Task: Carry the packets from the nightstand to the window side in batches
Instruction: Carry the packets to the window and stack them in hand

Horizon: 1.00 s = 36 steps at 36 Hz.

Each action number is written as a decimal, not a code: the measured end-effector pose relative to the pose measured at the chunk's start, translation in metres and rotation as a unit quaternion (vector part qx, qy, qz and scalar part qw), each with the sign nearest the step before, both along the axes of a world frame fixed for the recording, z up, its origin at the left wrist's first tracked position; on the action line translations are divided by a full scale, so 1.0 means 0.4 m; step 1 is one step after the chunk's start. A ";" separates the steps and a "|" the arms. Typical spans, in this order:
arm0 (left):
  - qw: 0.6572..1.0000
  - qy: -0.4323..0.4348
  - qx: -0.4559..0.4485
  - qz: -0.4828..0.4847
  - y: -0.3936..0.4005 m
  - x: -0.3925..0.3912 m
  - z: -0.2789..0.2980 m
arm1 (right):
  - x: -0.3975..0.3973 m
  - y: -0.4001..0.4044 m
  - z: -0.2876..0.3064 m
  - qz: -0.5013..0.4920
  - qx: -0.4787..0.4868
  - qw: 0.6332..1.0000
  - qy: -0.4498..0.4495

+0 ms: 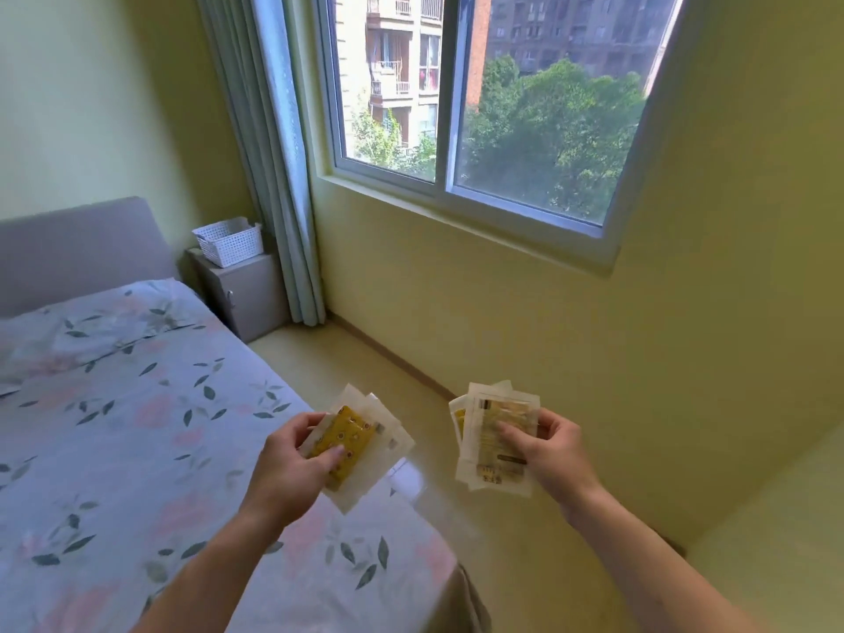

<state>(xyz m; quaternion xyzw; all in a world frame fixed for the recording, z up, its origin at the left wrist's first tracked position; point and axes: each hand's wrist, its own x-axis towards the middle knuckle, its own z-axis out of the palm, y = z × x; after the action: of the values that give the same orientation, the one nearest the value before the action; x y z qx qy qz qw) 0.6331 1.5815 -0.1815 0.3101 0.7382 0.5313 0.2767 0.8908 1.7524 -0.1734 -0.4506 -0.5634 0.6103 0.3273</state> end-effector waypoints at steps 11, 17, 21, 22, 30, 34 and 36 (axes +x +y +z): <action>0.996 -0.035 0.011 0.079 0.430 -0.073 -0.070 | -0.119 0.500 -0.031 0.063 -0.017 0.998 0.005; 0.996 -0.048 0.008 0.081 0.711 -0.096 -0.062 | -0.143 0.771 0.007 0.063 -0.011 0.998 0.014; 0.996 -0.040 0.004 0.085 0.884 -0.113 -0.041 | -0.181 0.950 0.005 0.076 -0.011 0.997 0.003; 0.995 -0.036 0.004 0.090 0.925 -0.124 -0.038 | -0.201 0.995 0.001 0.083 -0.012 0.997 0.000; 0.981 -0.028 0.012 0.193 1.179 -0.216 -0.040 | -0.365 1.314 -0.030 0.161 -0.019 0.987 -0.016; 0.968 -0.022 0.009 0.249 1.252 -0.258 -0.031 | -0.458 1.442 -0.022 0.211 -0.012 0.977 -0.033; 0.961 -0.013 0.006 0.275 1.269 -0.283 -0.023 | -0.518 1.494 -0.018 0.236 -0.014 0.971 -0.036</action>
<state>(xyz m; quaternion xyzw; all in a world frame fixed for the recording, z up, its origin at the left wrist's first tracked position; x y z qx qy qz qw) 0.5199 2.0890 -0.1908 0.0900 0.7882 0.5954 0.1270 0.6837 2.3500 -0.1804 -0.3306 -0.6568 0.6616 0.1473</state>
